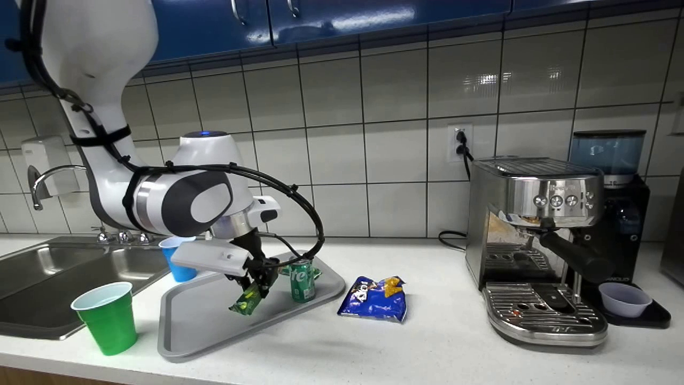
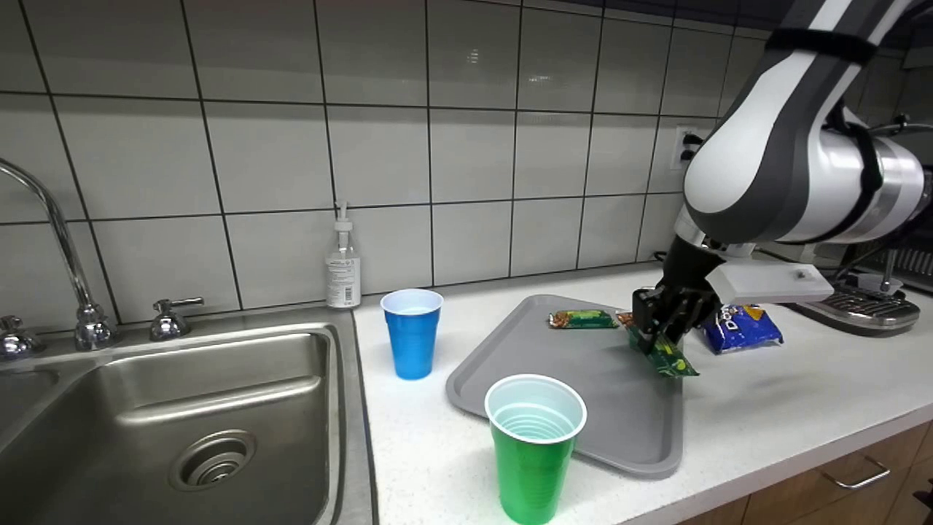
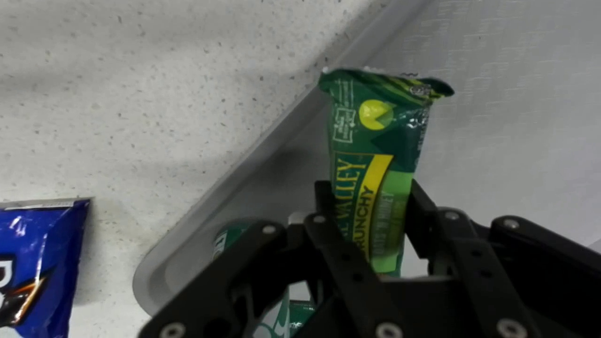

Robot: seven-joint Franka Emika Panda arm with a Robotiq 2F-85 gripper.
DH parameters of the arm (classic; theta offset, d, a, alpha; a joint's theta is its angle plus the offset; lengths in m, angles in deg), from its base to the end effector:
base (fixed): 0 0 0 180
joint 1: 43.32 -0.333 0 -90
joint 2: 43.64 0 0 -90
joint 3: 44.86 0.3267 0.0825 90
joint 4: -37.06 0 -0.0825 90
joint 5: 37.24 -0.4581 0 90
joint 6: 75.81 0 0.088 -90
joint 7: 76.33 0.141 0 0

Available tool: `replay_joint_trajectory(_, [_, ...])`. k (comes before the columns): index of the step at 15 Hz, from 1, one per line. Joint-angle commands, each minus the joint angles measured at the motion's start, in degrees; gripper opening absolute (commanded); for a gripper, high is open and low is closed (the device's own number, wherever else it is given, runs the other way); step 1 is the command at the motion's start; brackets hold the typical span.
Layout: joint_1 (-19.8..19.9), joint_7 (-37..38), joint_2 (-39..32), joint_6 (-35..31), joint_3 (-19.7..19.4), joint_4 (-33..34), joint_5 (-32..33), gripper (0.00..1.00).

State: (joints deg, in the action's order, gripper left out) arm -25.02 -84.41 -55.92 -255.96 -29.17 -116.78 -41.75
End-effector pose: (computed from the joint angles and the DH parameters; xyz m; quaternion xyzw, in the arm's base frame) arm 0.4609 -0.0172 0.0978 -0.9916 -0.0017 -0.1273 0.0212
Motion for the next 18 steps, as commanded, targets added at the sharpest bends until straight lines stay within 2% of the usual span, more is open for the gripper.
replay_joint_trajectory(1, [-2.85,1.44,-1.48,1.28,-2.36,2.69,0.54,0.14])
replay_joint_trajectory(8, [-12.12,4.01,-5.20,1.24,-10.71,6.21,1.40,0.14])
replay_joint_trajectory(15, [-17.11,5.68,-7.93,1.14,-14.97,7.97,1.63,0.14])
replay_joint_trajectory(16, [-17.47,5.67,-8.00,1.28,-15.34,8.03,1.74,0.54])
replay_joint_trajectory(18, [-17.57,5.66,-7.81,1.60,-15.53,8.00,1.65,0.72])
